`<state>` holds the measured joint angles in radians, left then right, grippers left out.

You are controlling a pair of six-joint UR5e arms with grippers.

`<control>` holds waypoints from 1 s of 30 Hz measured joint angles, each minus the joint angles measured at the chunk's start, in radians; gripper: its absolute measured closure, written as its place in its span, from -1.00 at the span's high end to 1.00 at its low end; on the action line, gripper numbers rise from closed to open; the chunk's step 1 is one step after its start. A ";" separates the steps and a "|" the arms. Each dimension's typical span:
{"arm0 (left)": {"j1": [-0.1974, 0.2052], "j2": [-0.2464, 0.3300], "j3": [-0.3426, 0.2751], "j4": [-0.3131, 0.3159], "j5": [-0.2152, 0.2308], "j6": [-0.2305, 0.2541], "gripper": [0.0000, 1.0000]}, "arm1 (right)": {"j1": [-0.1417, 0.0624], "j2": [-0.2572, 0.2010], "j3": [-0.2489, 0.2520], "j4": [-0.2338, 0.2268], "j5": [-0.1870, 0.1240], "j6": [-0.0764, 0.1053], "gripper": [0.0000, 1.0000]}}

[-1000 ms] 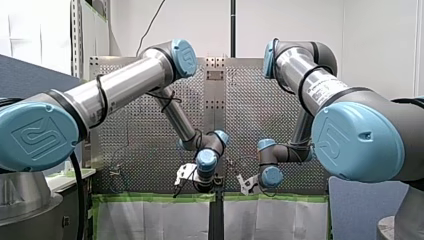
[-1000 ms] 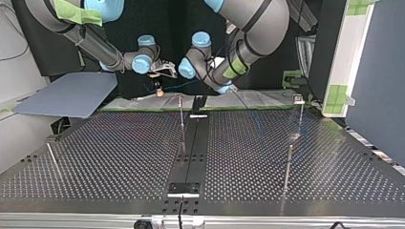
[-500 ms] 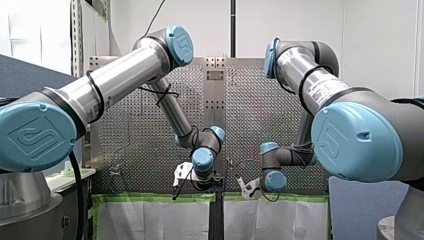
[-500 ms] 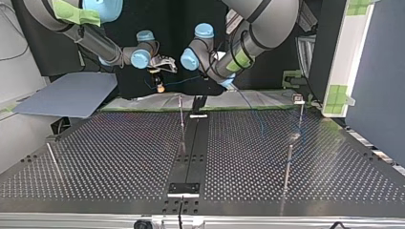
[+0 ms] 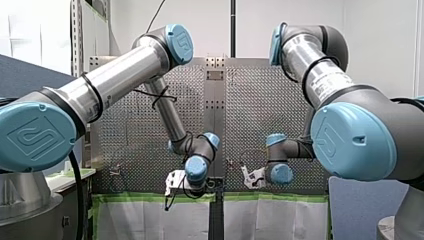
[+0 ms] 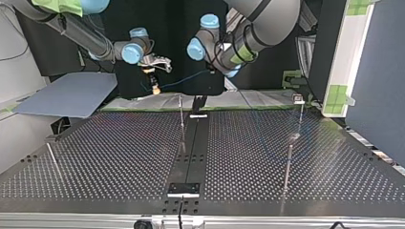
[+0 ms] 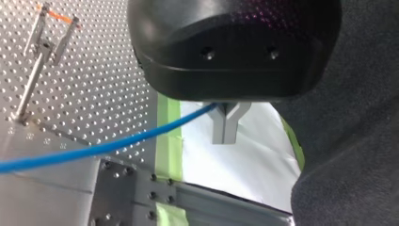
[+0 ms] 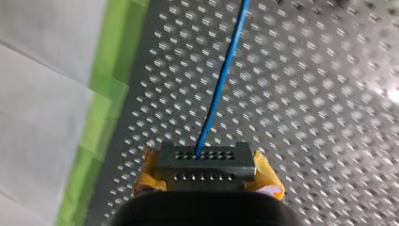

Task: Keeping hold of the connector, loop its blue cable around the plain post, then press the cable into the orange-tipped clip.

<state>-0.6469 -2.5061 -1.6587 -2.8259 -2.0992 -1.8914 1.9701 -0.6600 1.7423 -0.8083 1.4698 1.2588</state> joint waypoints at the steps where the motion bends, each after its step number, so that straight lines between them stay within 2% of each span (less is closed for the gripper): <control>1: 0.000 0.000 -0.012 0.011 0.000 -0.001 -1.00 | -0.001 -0.008 0.003 -0.002 -0.001 0.003 -1.00; 7: -0.006 -0.001 -0.054 0.067 -0.003 0.003 -1.00 | -0.009 -0.029 0.010 -0.006 -0.003 0.014 -1.00; 15: -0.007 -0.001 -0.058 0.148 -0.003 0.007 -1.00 | -0.018 -0.031 0.008 -0.020 -0.010 0.044 -1.00; 19: -0.007 -0.001 -0.033 0.188 0.000 0.015 -1.00 | -0.019 -0.031 0.008 -0.027 -0.035 0.053 -1.00; 22: -0.007 -0.001 -0.006 0.217 0.001 0.013 -1.00 | -0.023 -0.031 0.006 -0.032 -0.045 0.068 -1.00; 30: -0.007 -0.001 0.076 0.276 0.003 0.017 -1.00 | -0.048 -0.031 -0.009 -0.027 -0.034 0.112 -1.00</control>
<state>-0.6538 -2.5070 -1.5826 -2.5495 -2.0963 -1.8742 1.9225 -0.6909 1.7338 -0.8350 1.4362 1.3710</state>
